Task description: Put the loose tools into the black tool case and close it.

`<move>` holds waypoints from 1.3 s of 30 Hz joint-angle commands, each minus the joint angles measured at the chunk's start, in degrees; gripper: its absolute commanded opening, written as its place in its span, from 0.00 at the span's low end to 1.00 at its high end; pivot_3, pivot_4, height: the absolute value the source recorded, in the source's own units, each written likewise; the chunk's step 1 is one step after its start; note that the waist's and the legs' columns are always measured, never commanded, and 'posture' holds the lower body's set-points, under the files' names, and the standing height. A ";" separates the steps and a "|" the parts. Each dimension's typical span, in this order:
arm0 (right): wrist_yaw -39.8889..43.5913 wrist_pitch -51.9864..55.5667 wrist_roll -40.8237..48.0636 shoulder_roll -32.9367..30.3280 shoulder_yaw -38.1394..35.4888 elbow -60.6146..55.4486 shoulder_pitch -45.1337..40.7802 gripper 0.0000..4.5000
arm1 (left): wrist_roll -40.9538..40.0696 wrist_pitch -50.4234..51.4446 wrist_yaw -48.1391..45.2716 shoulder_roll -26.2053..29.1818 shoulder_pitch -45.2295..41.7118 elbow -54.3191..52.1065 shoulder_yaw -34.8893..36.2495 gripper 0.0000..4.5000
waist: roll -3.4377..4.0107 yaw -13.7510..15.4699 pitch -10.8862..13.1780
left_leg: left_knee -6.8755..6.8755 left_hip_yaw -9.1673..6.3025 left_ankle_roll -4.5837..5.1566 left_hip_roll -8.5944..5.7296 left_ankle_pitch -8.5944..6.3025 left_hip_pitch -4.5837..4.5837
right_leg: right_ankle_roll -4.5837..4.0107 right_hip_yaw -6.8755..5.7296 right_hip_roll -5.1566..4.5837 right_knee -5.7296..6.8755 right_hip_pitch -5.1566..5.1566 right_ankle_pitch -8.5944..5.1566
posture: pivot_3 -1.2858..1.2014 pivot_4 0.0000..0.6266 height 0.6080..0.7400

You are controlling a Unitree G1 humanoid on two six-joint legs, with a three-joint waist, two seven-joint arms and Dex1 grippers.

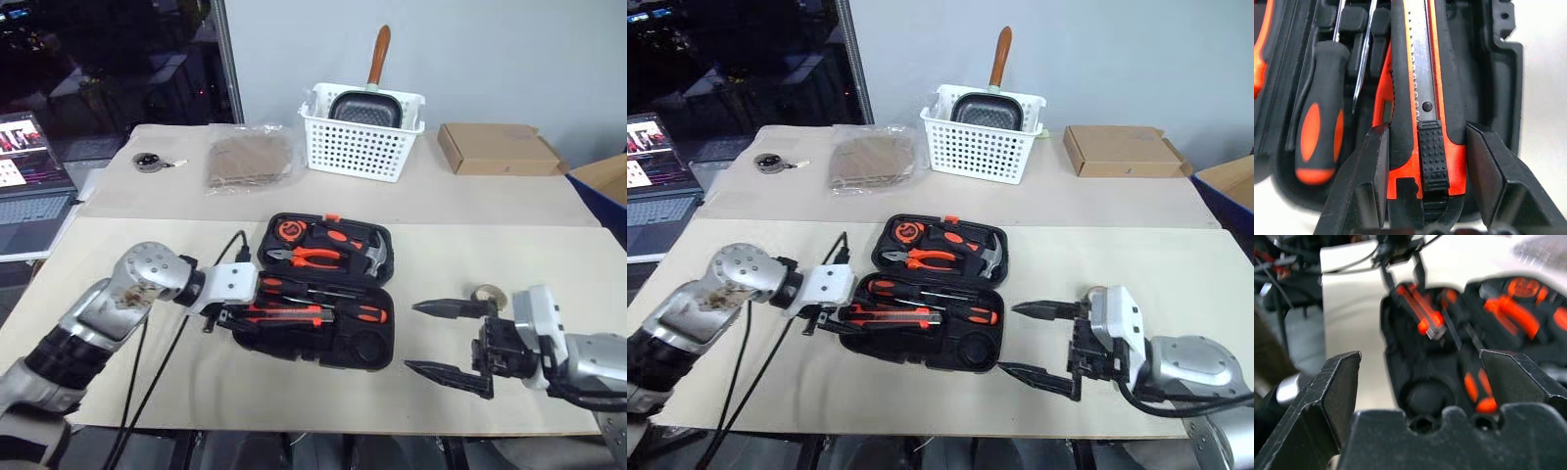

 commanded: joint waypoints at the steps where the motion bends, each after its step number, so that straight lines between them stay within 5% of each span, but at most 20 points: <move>1: 2.23 -2.62 0.03 -1.49 -4.16 -0.21 0.64 1.00 | 1.16 2.00 -1.47 -0.60 -0.33 -3.58 -1.06 0.42 | 0.00 -0.05 0.00 | 0.05 0.00 0.08 0.00 -0.04 -0.01 | 0.01 0.02 0.01 0.00 0.00 0.00 | 0.52 0.24 1.00; 13: 2.55 -3.01 -0.17 -1.61 -4.84 -0.50 2.03 1.00 | 7.18 -0.33 -2.36 -1.29 0.33 -4.94 -2.97 0.42 | 0.00 0.09 0.00 | 0.19 -0.03 0.09 0.00 -0.05 0.24 | 0.04 0.04 0.01 0.18 0.18 -0.02 | 0.52 0.24 1.00; 20: 2.86 -3.40 -0.54 -1.64 -3.79 0.53 0.95 1.00 | 7.74 -0.28 -1.85 -1.01 1.56 -4.11 -1.17 0.99 | 0.03 -0.11 -0.02 | 0.18 -0.01 0.09 0.02 -0.06 0.31 | 0.03 0.08 0.05 0.20 0.20 -0.02 | 0.52 0.24 1.00; 27: 3.49 -3.74 -0.50 -1.79 -3.70 1.35 0.39 1.00 | -8.83 14.01 2.06 -5.00 3.07 -11.26 12.51 0.99 | 0.01 -0.10 -0.01 | 0.22 -0.05 0.09 0.04 -0.06 0.17 | 0.03 0.05 0.01 0.20 0.12 -0.02 | 0.52 0.24 1.00; 32: 3.17 -3.40 -0.55 -1.72 -3.14 1.25 -0.06 1.00 | -17.38 23.53 8.34 -8.87 7.21 -14.59 18.23 0.67 | 0.07 0.08 -0.04 | 0.27 -0.07 0.10 0.03 -0.06 0.24 | 0.05 0.06 -0.03 0.23 0.19 -0.03 | 0.52 0.24 1.00; 39: 2.81 -2.71 0.10 -1.85 -4.23 0.71 0.76 1.00 | -13.57 22.03 19.35 -14.07 19.18 -18.90 15.54 0.11 | 0.03 -0.03 -0.03 | 0.25 -0.08 0.09 0.04 -0.06 0.34 | 0.03 0.11 -0.03 0.29 0.24 -0.01 | 0.52 0.24 1.00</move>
